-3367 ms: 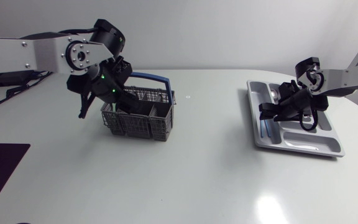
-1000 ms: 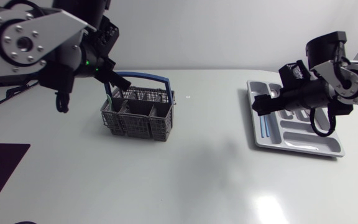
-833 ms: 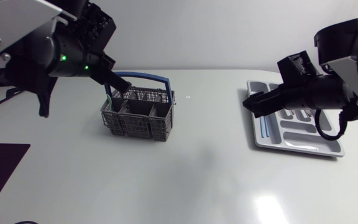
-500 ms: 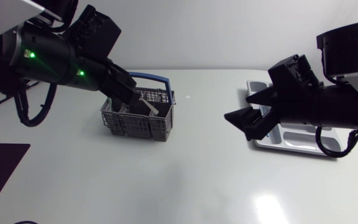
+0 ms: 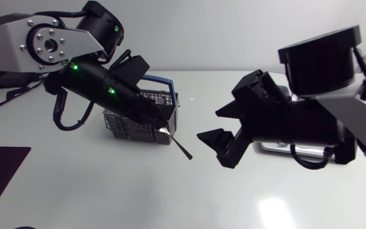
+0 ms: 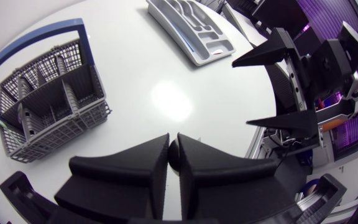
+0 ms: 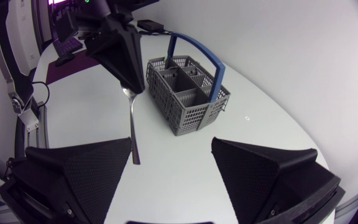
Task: Unload the cutlery basket into the drawer organizer.
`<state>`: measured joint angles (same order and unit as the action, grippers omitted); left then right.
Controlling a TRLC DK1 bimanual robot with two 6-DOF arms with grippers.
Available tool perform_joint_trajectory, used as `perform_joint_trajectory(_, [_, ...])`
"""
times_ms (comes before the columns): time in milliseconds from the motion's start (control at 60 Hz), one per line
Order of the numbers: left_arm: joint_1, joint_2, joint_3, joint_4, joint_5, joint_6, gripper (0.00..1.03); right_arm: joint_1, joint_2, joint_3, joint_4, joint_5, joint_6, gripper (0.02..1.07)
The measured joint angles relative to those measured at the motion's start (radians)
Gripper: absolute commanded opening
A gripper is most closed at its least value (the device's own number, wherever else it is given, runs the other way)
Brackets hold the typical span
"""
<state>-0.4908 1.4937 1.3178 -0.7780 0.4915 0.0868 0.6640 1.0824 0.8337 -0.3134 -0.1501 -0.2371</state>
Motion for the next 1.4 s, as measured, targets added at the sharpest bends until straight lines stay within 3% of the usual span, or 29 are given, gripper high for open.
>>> perform_joint_trajectory(67, [0.000, 0.026, 0.015, -0.013, 0.035, -0.009, 0.04, 0.036, 0.029, 0.000, 0.012, 0.019, 0.000, 0.92])
perform_joint_trajectory(233, [0.000, 0.066, 0.054, -0.041, 0.077, -0.013, 0.04, 0.068, 0.087, 0.000, 0.045, 0.024, 0.000, 0.78])
perform_joint_trajectory(367, [0.000, 0.087, 0.090, -0.061, 0.086, -0.017, 0.04, 0.074, 0.119, 0.000, 0.058, 0.025, -0.003, 0.78])
perform_joint_trajectory(583, [-0.002, 0.113, 0.112, -0.078, 0.103, -0.035, 0.04, 0.095, 0.173, 0.003, 0.087, 0.036, -0.013, 0.62])
perform_joint_trajectory(700, [-0.002, 0.121, 0.112, -0.079, 0.103, -0.035, 0.04, 0.102, 0.189, 0.008, 0.095, 0.048, -0.023, 0.60])
perform_joint_trajectory(900, [-0.007, 0.125, 0.112, -0.081, 0.103, -0.036, 0.04, 0.108, 0.227, 0.035, 0.114, 0.063, -0.030, 0.41])
perform_joint_trajectory(1067, [-0.010, 0.128, 0.117, -0.080, 0.103, -0.039, 0.04, 0.110, 0.240, 0.040, 0.117, 0.069, -0.030, 0.18])
perform_joint_trajectory(1267, [-0.010, 0.130, 0.124, -0.076, 0.102, -0.039, 0.04, 0.116, 0.241, 0.041, 0.117, 0.065, -0.037, 0.15])
perform_joint_trajectory(1400, [-0.010, 0.130, 0.126, -0.077, 0.103, -0.042, 0.19, 0.123, 0.241, 0.041, 0.116, 0.066, -0.048, 0.13])
